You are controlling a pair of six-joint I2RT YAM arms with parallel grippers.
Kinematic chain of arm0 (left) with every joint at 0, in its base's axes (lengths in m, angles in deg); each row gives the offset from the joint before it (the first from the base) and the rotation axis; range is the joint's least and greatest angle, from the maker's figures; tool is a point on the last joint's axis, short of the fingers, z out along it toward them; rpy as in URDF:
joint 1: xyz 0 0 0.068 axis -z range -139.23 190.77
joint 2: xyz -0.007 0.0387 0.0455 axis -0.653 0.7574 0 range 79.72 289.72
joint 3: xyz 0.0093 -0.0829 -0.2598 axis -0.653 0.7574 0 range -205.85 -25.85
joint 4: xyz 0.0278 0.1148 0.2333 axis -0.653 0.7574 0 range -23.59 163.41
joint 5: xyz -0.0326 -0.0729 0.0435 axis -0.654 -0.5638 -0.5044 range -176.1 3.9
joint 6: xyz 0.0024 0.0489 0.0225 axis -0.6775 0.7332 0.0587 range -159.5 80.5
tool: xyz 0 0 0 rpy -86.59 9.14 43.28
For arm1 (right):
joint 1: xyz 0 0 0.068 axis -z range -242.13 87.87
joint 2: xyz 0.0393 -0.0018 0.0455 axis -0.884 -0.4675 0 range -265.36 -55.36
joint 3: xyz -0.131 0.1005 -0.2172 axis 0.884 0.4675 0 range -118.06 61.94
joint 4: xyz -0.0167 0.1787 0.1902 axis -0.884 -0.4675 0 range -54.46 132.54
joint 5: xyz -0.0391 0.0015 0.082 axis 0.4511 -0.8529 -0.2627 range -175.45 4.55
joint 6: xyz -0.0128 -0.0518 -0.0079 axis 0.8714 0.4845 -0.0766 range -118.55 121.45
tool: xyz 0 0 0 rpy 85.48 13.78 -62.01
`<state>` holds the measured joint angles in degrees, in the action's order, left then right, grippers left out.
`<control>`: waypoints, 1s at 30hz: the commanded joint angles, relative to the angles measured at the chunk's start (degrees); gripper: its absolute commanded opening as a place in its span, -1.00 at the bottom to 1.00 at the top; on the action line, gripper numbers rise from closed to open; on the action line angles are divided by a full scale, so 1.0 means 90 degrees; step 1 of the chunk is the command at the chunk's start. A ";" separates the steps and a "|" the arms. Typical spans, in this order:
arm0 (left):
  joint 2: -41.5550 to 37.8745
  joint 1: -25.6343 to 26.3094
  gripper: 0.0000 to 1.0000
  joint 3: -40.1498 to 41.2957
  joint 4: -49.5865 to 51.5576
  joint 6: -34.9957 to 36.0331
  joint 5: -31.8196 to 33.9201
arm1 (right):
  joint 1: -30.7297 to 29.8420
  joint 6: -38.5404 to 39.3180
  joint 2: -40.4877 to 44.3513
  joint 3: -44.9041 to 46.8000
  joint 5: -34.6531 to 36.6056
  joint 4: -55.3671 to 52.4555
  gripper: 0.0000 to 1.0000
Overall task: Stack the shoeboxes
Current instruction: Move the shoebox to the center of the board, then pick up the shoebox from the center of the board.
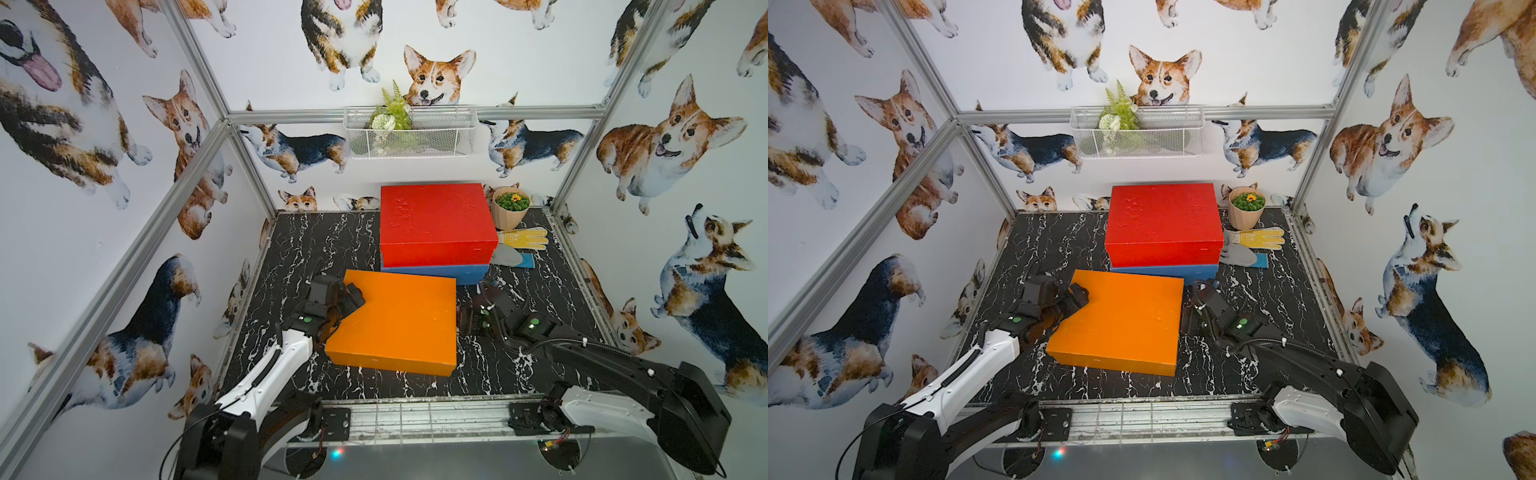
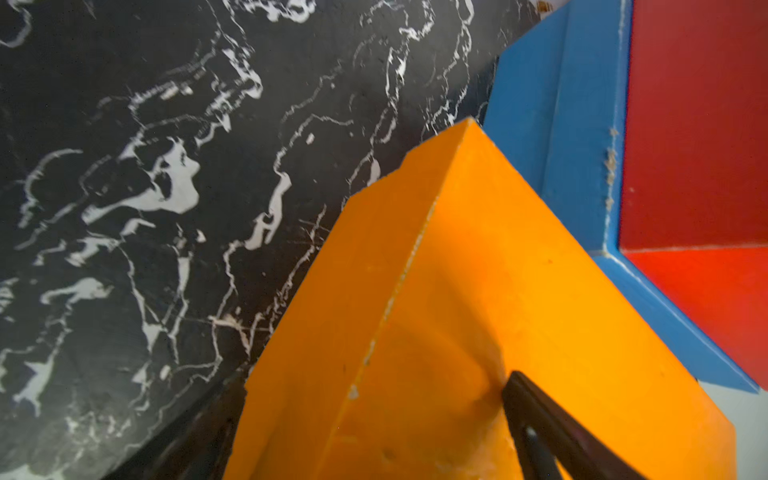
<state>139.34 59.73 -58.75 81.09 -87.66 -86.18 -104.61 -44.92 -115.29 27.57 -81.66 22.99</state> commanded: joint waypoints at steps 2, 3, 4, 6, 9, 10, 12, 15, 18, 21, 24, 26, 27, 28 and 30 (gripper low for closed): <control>-0.0082 0.0483 0.97 0.0003 0.0529 -0.0424 -0.0074 | 0.0900 0.0005 0.0911 0.0365 -0.0947 -0.0267 0.60; -0.0090 0.0559 0.97 -0.0021 0.0528 -0.0436 -0.0061 | 0.1055 0.0029 0.1082 0.0395 -0.1009 -0.0387 0.60; -0.0097 0.0621 0.97 -0.0025 0.0481 -0.0445 -0.0103 | 0.1241 0.0059 0.1297 0.0410 -0.1094 -0.0533 0.60; -0.0117 0.0698 0.97 0.0018 0.0344 -0.0513 -0.0275 | 0.1487 0.0086 0.1645 0.0371 -0.1227 -0.0781 0.61; -0.0181 0.0859 0.98 0.0062 0.0150 -0.0576 -0.0484 | 0.1565 -0.0003 0.2069 0.0257 -0.1358 -0.0975 0.63; -0.0203 0.0879 0.98 0.0055 0.0109 -0.0578 -0.0593 | 0.1564 -0.0039 0.2122 0.0241 -0.1453 -0.0942 0.63; -0.0286 0.0891 0.99 0.0020 0.0125 -0.0545 -0.0731 | 0.1565 -0.0108 0.2158 0.0206 -0.1747 -0.0835 0.63; -0.0476 0.0865 1.00 -0.0174 0.0452 -0.0325 -0.0738 | 0.1496 -0.0166 0.1967 0.0171 -0.2120 -0.0571 0.64; -0.0657 0.0608 1.00 -0.0335 0.0807 -0.0098 -0.0852 | 0.1140 -0.0130 0.1578 0.0007 -0.2025 -0.0458 0.67; -0.0804 0.0001 1.00 -0.0286 0.0938 0.0069 -0.1278 | 0.0856 -0.0121 0.1237 -0.0104 -0.1859 -0.0357 0.72; -0.0812 -0.0817 1.00 -0.0047 0.0827 0.0255 -0.2040 | 0.0833 -0.0169 0.0904 -0.0014 -0.1847 -0.0065 0.73; -0.0754 -0.1020 1.00 0.0097 0.0729 0.0345 -0.2328 | 0.0833 -0.0177 0.0748 0.0050 -0.1837 0.0071 0.73; -0.0723 -0.1041 1.00 0.0132 0.0687 0.0401 -0.2377 | 0.0827 -0.0180 0.0662 0.0074 -0.1837 0.0146 0.73; -0.0709 -0.1047 1.00 0.0215 0.0581 0.0429 -0.2464 | 0.0833 -0.0180 0.0559 0.0112 -0.1844 0.0229 0.74; -0.0675 -0.1048 1.00 0.0355 0.0340 0.0445 -0.2629 | 0.0832 -0.0170 0.0398 0.0154 -0.1829 0.0320 0.76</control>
<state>132.93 50.77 -56.98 87.06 -85.13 -104.36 -97.00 -45.33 -110.02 28.38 -98.92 22.16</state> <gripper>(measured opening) 0.998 0.870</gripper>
